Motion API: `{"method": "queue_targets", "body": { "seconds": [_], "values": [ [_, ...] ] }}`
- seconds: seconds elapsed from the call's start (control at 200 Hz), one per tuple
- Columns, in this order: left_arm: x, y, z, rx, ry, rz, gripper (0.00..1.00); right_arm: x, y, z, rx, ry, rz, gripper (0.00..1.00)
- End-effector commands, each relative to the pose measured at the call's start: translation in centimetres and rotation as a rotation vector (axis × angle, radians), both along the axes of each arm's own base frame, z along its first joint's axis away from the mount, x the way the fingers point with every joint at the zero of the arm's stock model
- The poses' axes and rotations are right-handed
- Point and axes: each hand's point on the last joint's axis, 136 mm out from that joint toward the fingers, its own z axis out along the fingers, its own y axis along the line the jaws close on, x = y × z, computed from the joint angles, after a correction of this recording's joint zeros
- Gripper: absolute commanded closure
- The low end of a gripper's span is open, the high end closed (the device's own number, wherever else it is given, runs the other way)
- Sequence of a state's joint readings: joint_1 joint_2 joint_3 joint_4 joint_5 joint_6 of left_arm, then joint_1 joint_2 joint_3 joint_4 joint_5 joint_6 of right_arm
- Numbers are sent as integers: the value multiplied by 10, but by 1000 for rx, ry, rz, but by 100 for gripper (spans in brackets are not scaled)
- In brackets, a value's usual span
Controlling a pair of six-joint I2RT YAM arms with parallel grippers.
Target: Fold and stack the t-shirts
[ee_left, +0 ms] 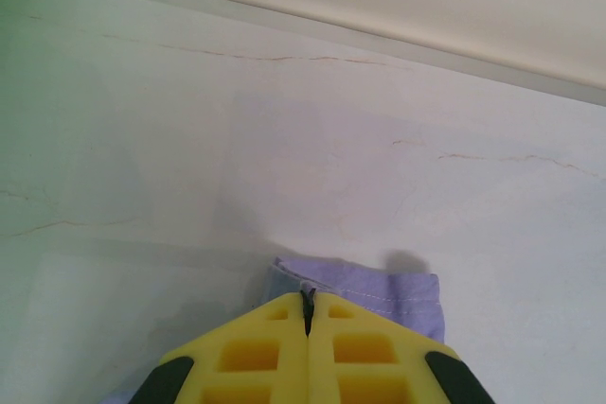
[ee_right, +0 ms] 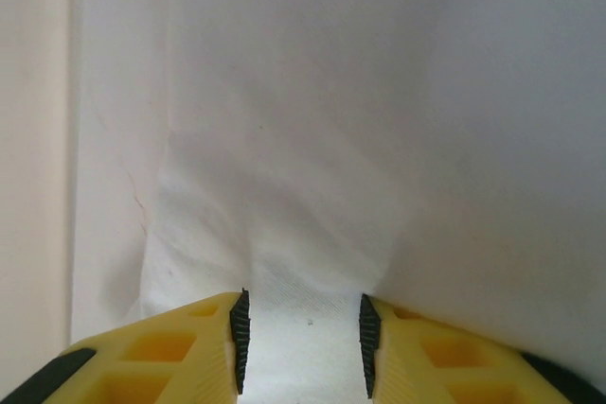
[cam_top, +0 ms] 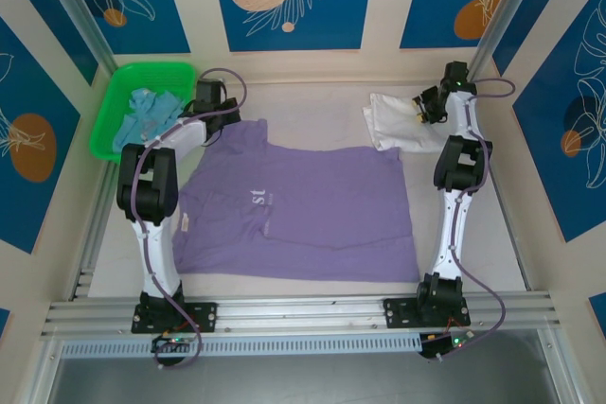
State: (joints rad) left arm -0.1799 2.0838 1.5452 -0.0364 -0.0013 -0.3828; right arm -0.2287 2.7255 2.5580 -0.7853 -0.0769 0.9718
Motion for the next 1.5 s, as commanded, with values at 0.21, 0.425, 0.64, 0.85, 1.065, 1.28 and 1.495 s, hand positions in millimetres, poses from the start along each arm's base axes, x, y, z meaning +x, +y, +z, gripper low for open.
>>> {"method": "queue_targets", "body": {
  "seconds": [0.21, 0.425, 0.64, 0.85, 1.065, 1.28, 1.495],
  "values": [
    [4, -3, 21, 8, -52, -7, 100, -20, 36, 78, -179, -123, 205, 71],
    [4, -4, 19, 3, -48, -10, 100, -80, 85, 64, -328, 31, 421, 77],
    [3, -4, 20, -2, -49, -10, 100, -105, 109, 16, -288, 191, 502, 78],
    [3, -4, 22, -4, -51, -10, 100, -103, 112, -16, -298, 282, 492, 78],
    [4, -5, 20, -4, -50, -12, 100, -74, 107, -33, -273, 276, 437, 75],
    [3, -4, 22, -4, -51, -10, 100, -38, 93, -45, -140, 183, 347, 73],
    [4, -4, 20, 0, -49, -10, 100, -9, 79, -18, -151, 40, 337, 64]
  ]
}}
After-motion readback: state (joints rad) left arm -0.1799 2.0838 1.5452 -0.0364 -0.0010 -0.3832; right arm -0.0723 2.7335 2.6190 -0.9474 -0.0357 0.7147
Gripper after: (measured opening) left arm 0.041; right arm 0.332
